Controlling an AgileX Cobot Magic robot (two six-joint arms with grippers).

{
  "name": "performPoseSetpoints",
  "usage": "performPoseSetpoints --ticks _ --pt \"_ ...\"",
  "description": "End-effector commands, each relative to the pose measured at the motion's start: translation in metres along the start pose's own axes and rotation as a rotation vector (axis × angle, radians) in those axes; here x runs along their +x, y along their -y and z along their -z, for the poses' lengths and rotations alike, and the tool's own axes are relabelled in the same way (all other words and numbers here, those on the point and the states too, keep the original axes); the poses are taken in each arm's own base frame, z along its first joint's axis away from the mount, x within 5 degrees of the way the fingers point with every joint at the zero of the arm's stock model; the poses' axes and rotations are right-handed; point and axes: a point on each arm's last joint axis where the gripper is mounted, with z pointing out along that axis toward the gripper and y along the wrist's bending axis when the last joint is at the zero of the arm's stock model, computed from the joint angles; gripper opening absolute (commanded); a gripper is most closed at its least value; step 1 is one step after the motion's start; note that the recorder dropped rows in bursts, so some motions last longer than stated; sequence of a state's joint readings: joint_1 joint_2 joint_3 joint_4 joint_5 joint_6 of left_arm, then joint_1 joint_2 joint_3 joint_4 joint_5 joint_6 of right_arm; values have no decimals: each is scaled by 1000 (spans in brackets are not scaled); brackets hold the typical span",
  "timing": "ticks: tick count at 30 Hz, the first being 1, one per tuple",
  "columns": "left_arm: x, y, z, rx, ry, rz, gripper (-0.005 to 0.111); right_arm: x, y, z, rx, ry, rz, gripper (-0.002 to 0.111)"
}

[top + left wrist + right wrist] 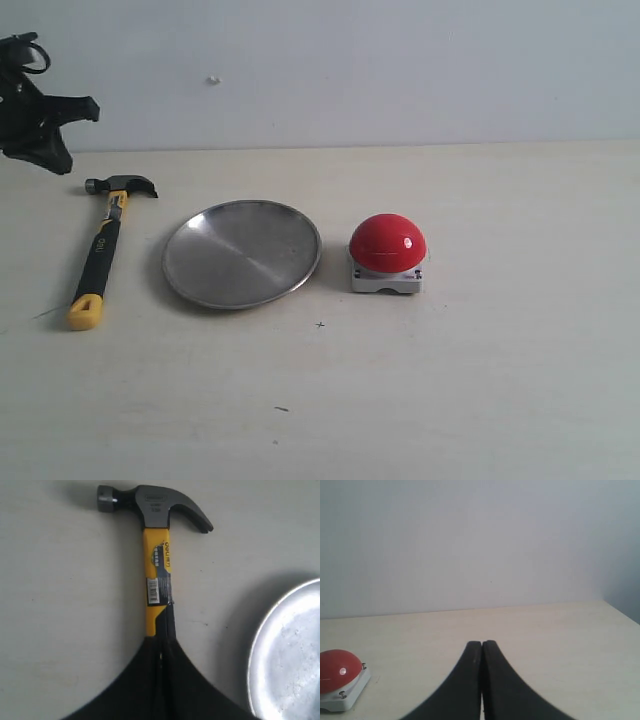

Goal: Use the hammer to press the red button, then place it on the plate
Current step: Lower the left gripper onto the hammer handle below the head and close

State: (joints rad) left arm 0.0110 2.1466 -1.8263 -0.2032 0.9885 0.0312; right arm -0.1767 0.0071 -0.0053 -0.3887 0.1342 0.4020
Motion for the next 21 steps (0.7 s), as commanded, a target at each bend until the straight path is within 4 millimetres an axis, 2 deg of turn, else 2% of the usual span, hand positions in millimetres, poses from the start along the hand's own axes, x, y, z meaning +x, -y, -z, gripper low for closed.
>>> performPoseSetpoints --ticks 1,3,5,12,16,21 --pt "-10 2 -18 -20 -96 4 25 1 0 0 4 10 1 0" --pt "-14 2 -27 -19 -123 8 41 1 0 0 4 10 1 0" --pt "-17 0 -35 -31 -130 24 49 1 0 0 4 10 1 0" --pt "-26 1 -65 -34 -124 14 49 1 0 0 4 10 1 0" --pt "-31 14 -80 -36 -105 -7 49 1 0 0 4 10 1 0" --pt "-37 22 -87 -84 -82 -32 49 1 0 0 4 10 1 0"
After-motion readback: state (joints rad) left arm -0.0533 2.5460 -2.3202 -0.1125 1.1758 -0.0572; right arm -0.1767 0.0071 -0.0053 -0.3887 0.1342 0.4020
